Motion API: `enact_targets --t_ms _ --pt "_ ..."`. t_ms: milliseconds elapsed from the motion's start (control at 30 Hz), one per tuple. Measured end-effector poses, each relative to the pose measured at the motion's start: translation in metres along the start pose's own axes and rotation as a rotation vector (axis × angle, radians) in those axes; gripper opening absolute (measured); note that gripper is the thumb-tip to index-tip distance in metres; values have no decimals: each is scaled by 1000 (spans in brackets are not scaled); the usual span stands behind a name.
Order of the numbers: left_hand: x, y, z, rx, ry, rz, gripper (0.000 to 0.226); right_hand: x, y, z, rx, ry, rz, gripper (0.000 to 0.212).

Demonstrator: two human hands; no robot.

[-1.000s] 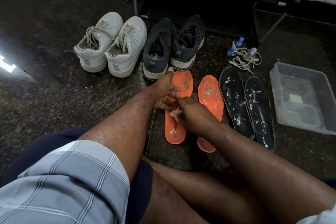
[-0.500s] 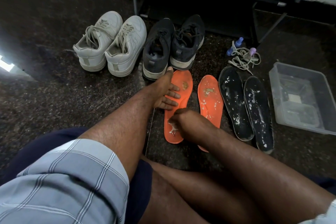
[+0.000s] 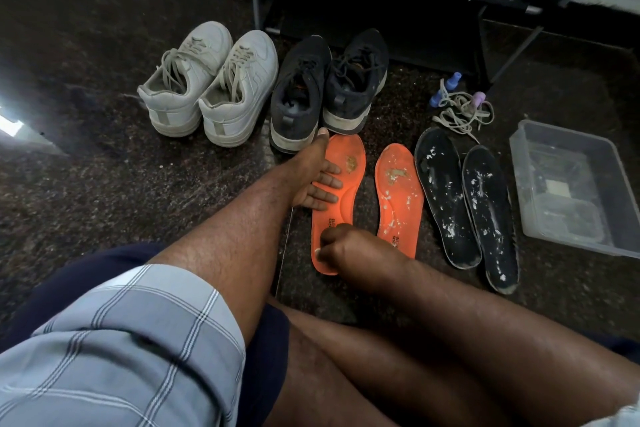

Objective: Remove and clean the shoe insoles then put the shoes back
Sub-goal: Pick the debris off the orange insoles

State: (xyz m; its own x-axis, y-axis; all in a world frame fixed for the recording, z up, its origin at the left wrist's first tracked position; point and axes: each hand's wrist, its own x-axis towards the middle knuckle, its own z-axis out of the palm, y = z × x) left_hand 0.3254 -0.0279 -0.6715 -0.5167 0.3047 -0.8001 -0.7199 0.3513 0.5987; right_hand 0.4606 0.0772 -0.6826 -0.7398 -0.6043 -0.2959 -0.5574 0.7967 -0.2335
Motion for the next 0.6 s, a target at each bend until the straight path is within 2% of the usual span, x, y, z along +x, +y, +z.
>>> enact_targets --t_ms 200,367,533,600 --pt "-1 0 1 11 8 6 94 7 3 3 18 72 37 13" --pt "-1 1 1 10 11 3 94 -4 -3 -1 52 -41 -20 13" --pt "-1 1 1 4 7 3 93 9 7 1 27 96 73 15" --pt "-2 0 1 2 13 4 93 8 2 -1 39 67 58 17"
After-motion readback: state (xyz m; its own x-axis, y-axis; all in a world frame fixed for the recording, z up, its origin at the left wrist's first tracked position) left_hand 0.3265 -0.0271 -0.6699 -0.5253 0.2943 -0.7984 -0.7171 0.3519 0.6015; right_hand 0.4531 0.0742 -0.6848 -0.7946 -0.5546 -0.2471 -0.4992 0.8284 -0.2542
